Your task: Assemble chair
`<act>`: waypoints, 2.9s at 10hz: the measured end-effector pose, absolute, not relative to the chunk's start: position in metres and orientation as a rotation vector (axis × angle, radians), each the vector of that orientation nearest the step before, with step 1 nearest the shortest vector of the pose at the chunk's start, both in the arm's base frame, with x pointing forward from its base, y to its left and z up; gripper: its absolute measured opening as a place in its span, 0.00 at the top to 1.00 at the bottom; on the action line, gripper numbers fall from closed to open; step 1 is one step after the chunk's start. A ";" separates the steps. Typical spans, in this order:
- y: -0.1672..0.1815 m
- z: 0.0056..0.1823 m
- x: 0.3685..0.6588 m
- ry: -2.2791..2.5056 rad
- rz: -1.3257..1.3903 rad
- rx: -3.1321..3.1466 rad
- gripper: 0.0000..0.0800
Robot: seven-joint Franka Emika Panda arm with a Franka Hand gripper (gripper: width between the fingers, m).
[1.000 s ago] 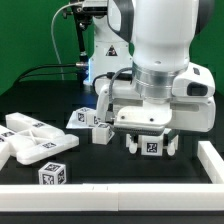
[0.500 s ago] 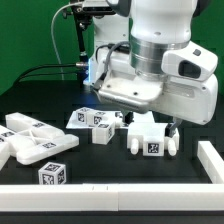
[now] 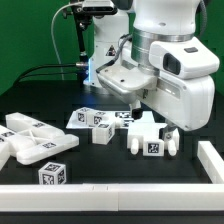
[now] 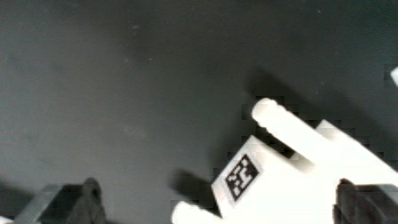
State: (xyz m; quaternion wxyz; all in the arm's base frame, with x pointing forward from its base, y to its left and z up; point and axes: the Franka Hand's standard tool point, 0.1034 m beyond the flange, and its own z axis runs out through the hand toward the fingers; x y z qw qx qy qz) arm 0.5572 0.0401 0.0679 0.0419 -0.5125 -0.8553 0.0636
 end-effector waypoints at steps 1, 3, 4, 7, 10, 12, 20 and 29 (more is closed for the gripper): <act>0.040 0.067 0.557 -2.582 0.198 -1.629 0.19; 0.035 0.066 0.559 -2.293 0.190 -2.072 0.19; 0.035 0.066 0.559 -2.134 0.196 -2.247 0.19; 0.035 0.069 0.562 -1.879 0.215 -2.462 0.19; 0.038 0.068 0.561 -1.586 0.213 -2.649 0.19; 0.033 0.064 0.567 -1.077 0.221 -2.885 0.19; 0.021 0.057 0.581 0.015 0.356 -3.038 0.19; 0.005 0.028 0.542 0.179 0.815 -2.920 0.19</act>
Offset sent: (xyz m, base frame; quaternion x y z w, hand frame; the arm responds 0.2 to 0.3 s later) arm 0.0009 -0.0129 0.0029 -0.0145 -0.0256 0.3914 0.9198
